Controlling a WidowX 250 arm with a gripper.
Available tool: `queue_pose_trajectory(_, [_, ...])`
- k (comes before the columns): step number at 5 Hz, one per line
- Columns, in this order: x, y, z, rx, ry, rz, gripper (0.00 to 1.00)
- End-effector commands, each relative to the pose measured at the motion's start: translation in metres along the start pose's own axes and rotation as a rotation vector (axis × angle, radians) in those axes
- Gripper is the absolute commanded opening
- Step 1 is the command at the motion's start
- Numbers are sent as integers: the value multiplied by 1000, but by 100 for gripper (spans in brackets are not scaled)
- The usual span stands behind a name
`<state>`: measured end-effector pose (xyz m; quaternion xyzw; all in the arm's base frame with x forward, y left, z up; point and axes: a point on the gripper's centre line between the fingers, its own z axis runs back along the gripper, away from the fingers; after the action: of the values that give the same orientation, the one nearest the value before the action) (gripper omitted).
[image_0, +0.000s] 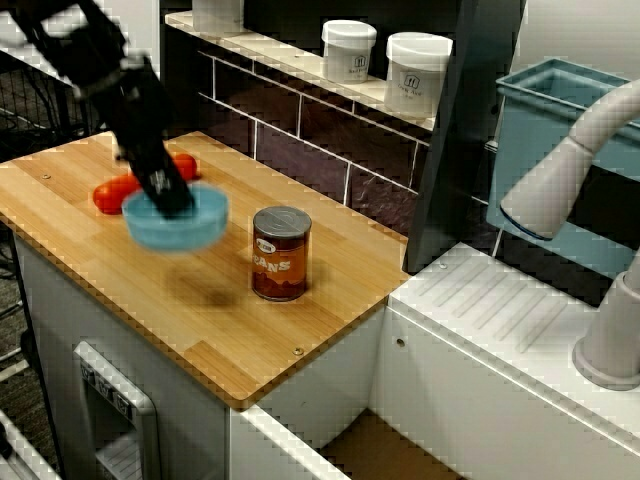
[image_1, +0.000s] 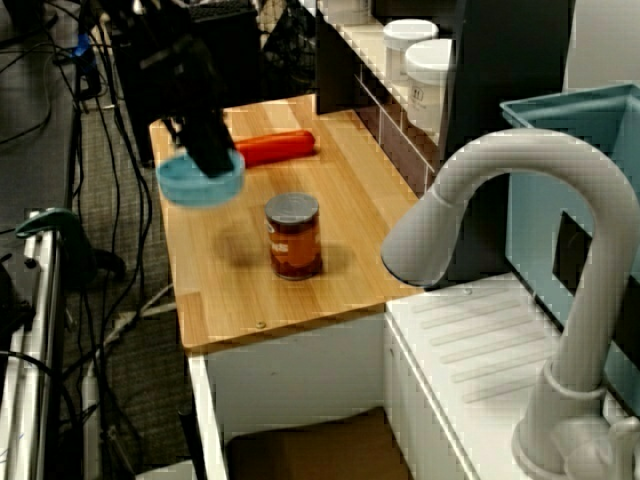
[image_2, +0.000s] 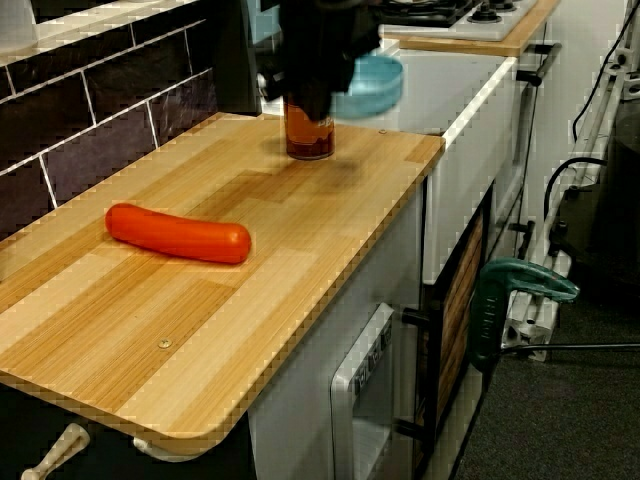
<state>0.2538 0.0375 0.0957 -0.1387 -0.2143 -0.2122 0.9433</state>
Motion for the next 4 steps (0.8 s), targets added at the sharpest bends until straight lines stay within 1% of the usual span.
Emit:
queue_pose_trajectory(1, [28,37,65,23,-39,49,0])
queue_pose_trajectory(2, [33,58,86,19,-57,91,0])
queue_pose_trajectory(3, [34,75,104,59,-105,131,0])
queue_pose_trajectory(4, [31,91,98,113,-113,152,0])
